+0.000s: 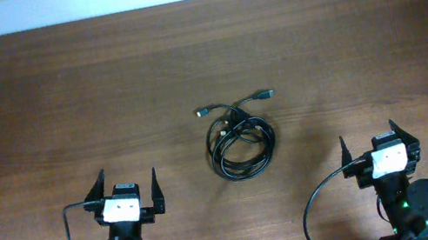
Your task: Untangle cables
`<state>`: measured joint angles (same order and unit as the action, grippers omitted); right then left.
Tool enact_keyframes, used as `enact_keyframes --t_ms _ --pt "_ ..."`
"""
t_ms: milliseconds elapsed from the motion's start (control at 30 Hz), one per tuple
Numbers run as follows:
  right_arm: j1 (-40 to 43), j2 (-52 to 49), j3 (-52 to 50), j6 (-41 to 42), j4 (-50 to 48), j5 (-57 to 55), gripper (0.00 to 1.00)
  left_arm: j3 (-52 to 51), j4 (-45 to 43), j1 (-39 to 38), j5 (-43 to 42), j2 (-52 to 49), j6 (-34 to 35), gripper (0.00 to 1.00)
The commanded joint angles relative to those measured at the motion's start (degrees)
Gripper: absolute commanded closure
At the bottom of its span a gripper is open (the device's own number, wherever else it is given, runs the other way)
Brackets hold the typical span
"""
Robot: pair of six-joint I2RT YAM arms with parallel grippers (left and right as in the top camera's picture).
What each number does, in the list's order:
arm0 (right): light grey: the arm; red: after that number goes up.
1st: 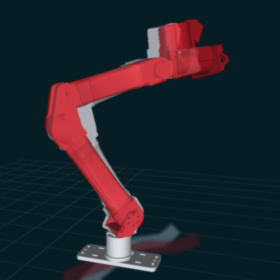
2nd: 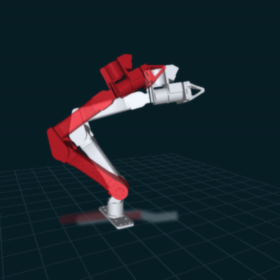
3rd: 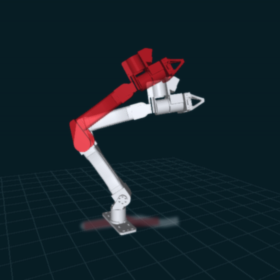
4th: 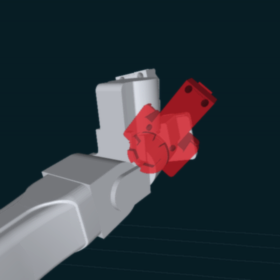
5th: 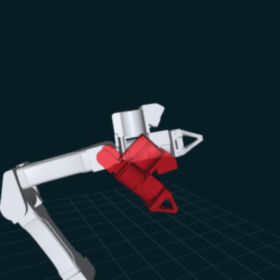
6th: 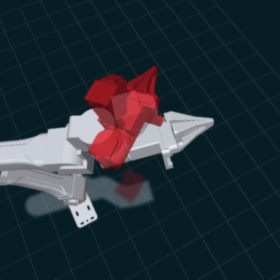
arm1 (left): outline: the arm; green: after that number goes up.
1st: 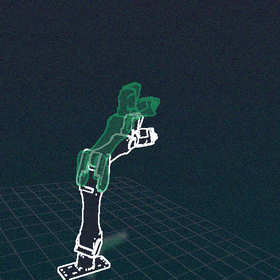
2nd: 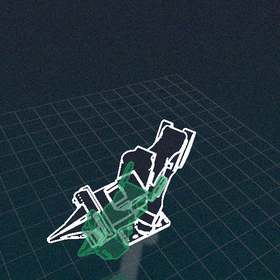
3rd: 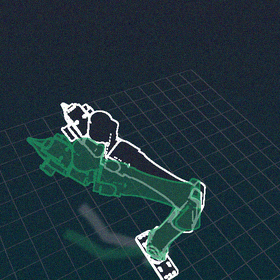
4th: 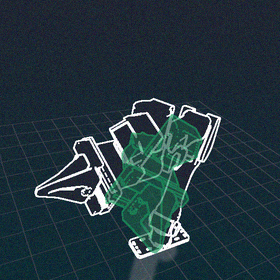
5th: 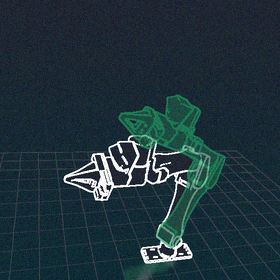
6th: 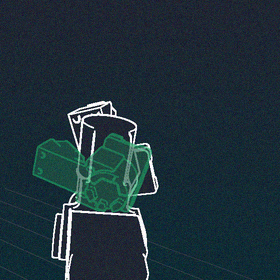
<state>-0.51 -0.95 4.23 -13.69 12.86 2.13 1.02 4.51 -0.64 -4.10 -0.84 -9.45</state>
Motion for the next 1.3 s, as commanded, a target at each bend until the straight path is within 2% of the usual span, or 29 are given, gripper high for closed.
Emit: enact_keyframes --t_ms 0,667,700,767,800,1000,1133,1200,1267 --pt "0.2 0.0 0.0 0.5 0.9 -0.9 0.05 -0.5 0.0 0.3 0.4 0.5 -0.3 0.01" --pt "0.2 0.0 0.0 0.5 0.6 -0.9 0.05 -0.5 0.0 0.3 0.4 0.5 -0.3 0.01" --pt "0.2 0.0 0.0 2.3 0.5 3.0 0.05 -0.5 0.0 0.3 0.4 0.5 -0.3 0.01" --pt "0.2 0.0 0.0 25.8 0.4 18.4 0.05 -0.5 0.0 0.3 0.4 0.5 -0.3 0.01" --pt "0.2 0.0 0.0 32.6 0.4 21.8 0.05 -0.5 0.0 0.3 0.4 0.5 -0.3 0.01" --pt "0.2 0.0 0.0 34.0 0.0 23.4 0.05 -0.5 -0.2 0.3 0.4 0.5 -0.3 0.01" --pt "0.2 -0.6 0.0 32.4 0.1 24.2 0.05 -0.2 -6.1 0.3 -5.7 0.5 1.6 0.01" --pt "0.2 -4.6 1.8 32.4 3.8 22.0 0.05 3.0 4.2 0.3 -12.2 -0.8 6.2 0.01" --pt "0.2 -13.0 6.6 32.4 6.3 21.3 0.05 9.3 8.4 0.3 -16.0 -4.7 7.6 0.01"
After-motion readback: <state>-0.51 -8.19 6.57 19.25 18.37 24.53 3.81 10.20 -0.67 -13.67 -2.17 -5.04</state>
